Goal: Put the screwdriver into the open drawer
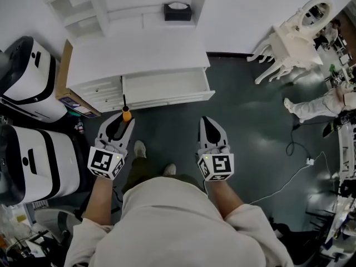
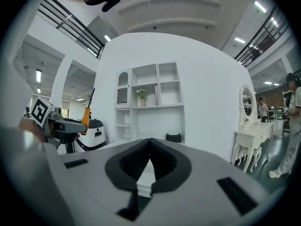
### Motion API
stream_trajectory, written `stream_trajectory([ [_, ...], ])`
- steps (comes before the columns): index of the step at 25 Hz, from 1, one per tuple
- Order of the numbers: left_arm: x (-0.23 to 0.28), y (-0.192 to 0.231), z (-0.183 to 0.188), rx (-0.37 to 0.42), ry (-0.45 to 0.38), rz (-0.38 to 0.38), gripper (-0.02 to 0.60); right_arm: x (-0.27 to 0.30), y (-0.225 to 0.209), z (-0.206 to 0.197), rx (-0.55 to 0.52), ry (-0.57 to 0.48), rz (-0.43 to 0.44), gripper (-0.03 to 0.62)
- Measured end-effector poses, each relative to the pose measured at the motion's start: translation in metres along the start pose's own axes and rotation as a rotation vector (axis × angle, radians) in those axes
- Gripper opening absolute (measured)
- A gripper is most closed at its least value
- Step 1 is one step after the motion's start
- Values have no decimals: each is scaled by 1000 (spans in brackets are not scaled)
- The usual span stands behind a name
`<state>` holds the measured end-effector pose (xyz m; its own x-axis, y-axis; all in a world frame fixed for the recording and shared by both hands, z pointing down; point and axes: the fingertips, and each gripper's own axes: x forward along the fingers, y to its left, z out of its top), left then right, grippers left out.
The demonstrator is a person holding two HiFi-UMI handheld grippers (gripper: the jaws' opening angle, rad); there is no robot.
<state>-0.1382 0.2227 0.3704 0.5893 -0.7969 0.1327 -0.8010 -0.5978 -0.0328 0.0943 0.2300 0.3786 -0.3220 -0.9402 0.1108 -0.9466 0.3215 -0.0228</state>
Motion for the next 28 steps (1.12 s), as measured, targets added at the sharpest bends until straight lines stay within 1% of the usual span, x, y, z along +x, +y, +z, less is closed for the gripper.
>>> stream_trajectory([
  [7,21,22,-1,-1,-14,-2,112,22,-3,0,-17,6,-1,3],
  [10,39,35,-5,1,-10,-18,112,34,-11,1,-25,11,-27,4],
  [13,61,46,-9,31,7,-43,112,48,-23,1,-27,20,-58,3],
  [15,75,56,-12,36,17,-61,112,60,-29,2,-29,27,-77,4],
  [22,127,98,-21,30,43,-107,112,120,-45,2,-28,46,-122,4],
  [28,170,136,-38,60,88,-151,112,184,-54,8,-34,46,-146,3],
])
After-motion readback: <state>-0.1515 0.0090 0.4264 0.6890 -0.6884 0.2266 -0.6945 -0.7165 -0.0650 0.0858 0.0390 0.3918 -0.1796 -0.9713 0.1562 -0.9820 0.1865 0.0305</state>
